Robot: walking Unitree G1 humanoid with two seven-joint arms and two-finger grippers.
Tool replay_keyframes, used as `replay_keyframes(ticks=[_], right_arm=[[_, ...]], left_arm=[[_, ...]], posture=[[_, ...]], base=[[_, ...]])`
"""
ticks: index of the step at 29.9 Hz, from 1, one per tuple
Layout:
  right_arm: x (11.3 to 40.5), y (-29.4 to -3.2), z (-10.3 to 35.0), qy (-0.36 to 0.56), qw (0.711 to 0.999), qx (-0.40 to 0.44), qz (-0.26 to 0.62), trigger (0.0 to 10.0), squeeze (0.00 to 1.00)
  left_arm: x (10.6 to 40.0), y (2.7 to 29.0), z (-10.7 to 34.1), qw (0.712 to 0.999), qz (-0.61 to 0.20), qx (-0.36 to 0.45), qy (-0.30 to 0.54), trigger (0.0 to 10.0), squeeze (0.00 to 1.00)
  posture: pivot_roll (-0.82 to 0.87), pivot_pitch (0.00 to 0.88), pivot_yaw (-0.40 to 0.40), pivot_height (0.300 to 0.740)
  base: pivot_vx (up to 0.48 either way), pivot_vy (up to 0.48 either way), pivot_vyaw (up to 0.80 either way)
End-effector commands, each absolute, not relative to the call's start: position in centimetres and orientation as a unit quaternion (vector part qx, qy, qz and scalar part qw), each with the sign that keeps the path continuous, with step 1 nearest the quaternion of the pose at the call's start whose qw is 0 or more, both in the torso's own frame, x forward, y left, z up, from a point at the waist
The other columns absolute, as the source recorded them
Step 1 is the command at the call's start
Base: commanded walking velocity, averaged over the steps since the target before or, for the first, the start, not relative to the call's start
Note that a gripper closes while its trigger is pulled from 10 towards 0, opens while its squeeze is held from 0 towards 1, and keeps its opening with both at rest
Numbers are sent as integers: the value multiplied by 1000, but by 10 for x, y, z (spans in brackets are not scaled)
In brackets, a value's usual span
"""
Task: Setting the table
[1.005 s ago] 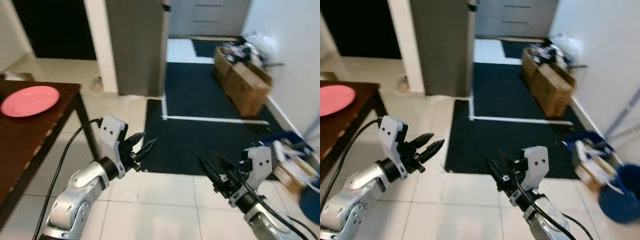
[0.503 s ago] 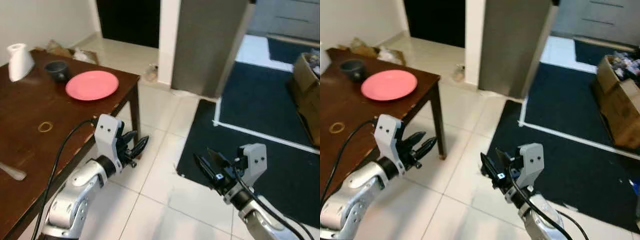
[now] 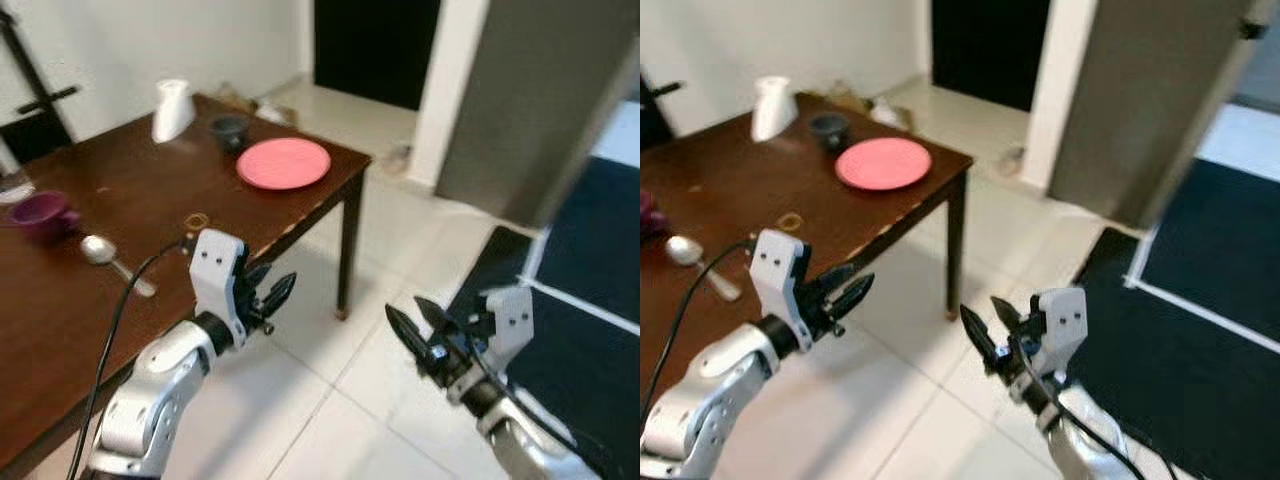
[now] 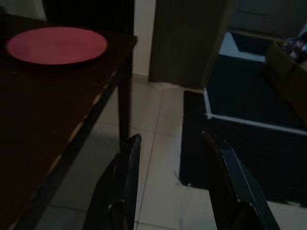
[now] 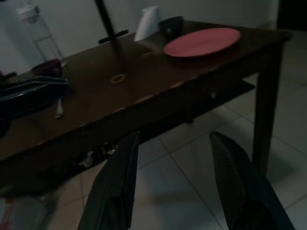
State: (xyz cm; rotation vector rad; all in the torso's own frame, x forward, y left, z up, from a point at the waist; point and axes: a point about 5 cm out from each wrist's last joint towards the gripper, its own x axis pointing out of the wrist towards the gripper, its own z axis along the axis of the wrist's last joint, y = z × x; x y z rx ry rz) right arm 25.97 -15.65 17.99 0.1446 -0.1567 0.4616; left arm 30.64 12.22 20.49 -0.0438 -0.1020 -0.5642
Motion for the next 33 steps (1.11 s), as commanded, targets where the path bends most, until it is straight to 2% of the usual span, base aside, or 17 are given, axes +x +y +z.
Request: replay_keyframes(ticks=[1,11,33], right_arm=[[259,-154,176,-71,968,73,231,10000,0],[259,-153,175,-72,967,73,232,10000,0],[261,-157,178,-80,970,73,219,10000,0]], left_arm=[[308,126,197,963,-268,-16,-31,10000,0],[310,129,195,966,-257,-11,-21,10000,0],[328,148,193,988,-153,14,-9,10000,0]], posture=[[39,110,74,740],[40,108,77,740],[39,112,79,740]], base=[[0,0,788],[0,0,788],[0,0,788]])
